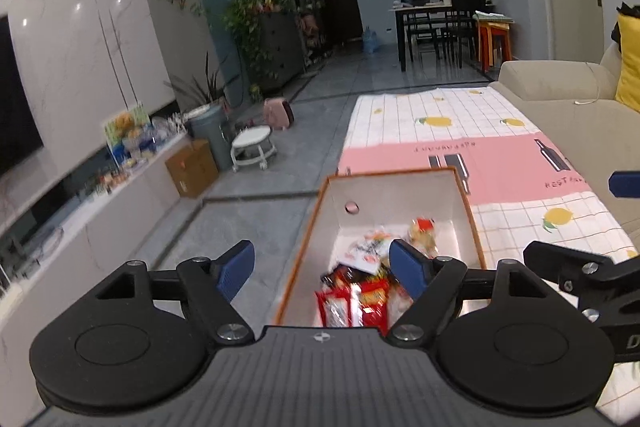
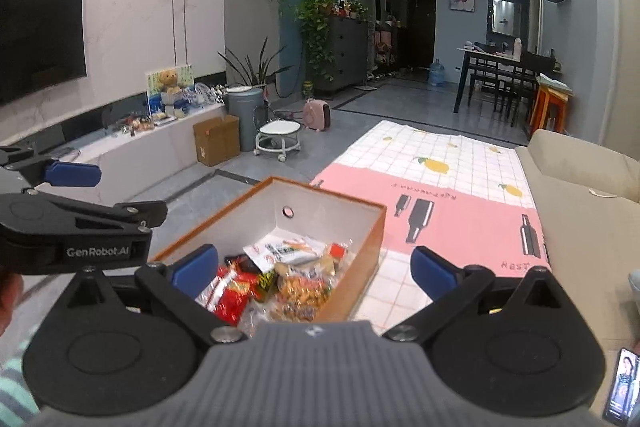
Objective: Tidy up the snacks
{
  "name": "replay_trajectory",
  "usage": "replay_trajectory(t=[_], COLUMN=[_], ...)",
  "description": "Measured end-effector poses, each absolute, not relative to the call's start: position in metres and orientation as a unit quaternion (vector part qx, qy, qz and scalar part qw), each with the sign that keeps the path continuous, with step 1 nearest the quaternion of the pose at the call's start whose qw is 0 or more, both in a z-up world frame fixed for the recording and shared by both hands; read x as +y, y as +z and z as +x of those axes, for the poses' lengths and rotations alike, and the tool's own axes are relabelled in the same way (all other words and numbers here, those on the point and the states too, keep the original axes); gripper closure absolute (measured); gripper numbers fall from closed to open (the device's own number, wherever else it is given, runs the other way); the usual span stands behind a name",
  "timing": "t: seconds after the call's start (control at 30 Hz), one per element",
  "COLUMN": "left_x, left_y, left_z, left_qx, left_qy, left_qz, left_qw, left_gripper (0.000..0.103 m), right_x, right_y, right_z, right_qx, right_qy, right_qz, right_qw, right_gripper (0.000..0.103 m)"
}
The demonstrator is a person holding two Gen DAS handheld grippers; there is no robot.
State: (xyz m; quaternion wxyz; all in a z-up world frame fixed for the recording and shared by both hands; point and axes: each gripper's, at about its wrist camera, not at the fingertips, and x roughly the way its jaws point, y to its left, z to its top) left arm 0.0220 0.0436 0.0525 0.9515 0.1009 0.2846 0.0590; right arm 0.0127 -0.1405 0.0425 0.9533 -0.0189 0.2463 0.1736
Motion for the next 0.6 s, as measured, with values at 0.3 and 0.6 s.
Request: replay_trajectory(t=[0.3,0.6], left_x=[0.042,0.038], left_y=[0.022,0.000], left_z=[0.026,0.024], left_qx=[0.345,0.377], left_qy=[0.059,0.052], left_qz=[0.084,0.080], left_qw=[0.933,0.921], left_gripper=[0.013,0.013], right_x=[-0.143,-0.141], right_y=[0.011,-0.009], right_z=[0.012,0.023], right_qx=[0.282,0.306], right_qy=[0.158,0.163], right_qz=[-0.025,-0.034], right_qw=[0.946,0.937], right_gripper=[0.004,0.004])
